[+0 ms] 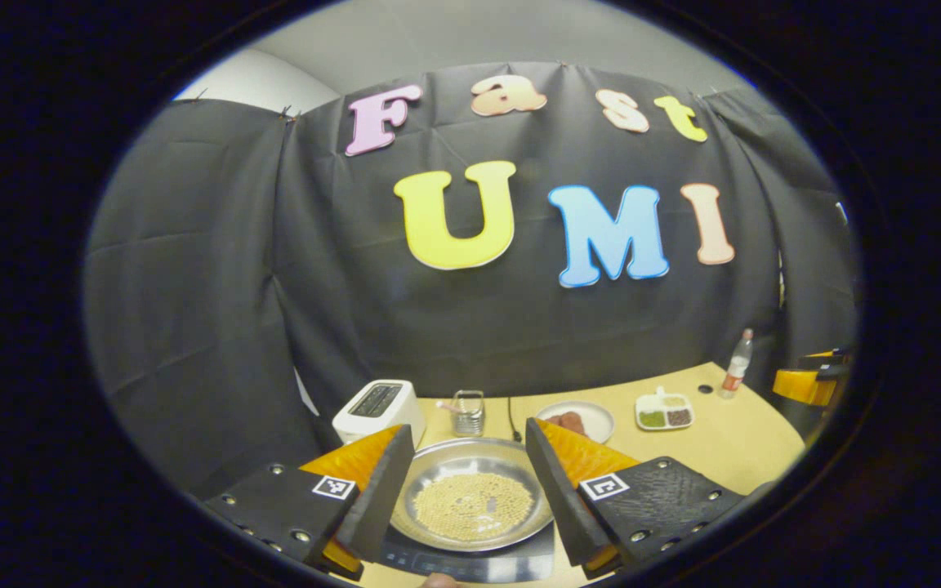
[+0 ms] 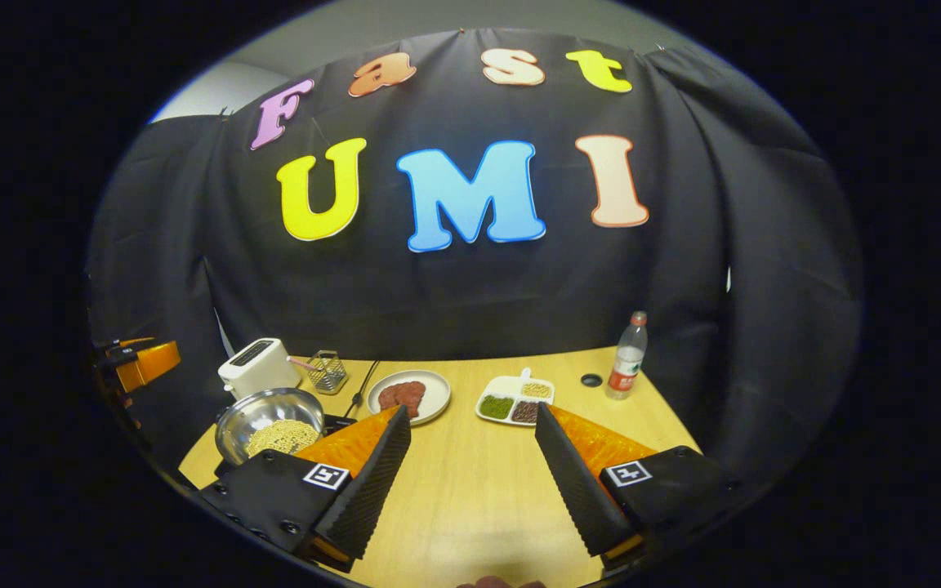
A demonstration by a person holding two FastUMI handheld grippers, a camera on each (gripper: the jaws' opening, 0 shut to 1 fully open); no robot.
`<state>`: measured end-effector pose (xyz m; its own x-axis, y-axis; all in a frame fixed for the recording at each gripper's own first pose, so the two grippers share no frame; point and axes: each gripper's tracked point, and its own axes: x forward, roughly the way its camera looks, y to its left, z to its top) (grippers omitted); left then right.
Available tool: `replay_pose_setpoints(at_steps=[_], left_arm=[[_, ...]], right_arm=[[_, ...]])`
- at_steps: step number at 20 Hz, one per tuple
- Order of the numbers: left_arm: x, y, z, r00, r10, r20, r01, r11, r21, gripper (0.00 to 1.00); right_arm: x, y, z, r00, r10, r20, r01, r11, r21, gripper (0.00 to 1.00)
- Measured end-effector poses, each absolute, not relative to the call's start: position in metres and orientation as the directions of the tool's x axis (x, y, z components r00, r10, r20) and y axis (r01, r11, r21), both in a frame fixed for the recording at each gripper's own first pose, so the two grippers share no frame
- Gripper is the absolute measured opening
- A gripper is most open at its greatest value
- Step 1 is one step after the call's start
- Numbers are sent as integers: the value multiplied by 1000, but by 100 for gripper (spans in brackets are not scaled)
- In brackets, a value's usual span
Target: First push the handle of the pot to place it horizontally, then grasp the pot with both hands and set it on the induction cooktop.
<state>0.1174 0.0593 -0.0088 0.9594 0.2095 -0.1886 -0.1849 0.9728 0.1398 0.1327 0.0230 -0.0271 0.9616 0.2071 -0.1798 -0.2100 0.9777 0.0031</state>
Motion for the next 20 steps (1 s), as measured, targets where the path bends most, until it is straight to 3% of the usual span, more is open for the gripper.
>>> replay_pose_setpoints(at_steps=[9,20], left_arm=[[77,-52,24,993,108,-37,-104,989,102,82],[-8,-119,45,979,202,23,-203,979,26,82]], right_arm=[[78,-43,3,983,179,-44,-180,983,-24,98],[53,-101,17,966,258,6,-258,966,-34,98]])
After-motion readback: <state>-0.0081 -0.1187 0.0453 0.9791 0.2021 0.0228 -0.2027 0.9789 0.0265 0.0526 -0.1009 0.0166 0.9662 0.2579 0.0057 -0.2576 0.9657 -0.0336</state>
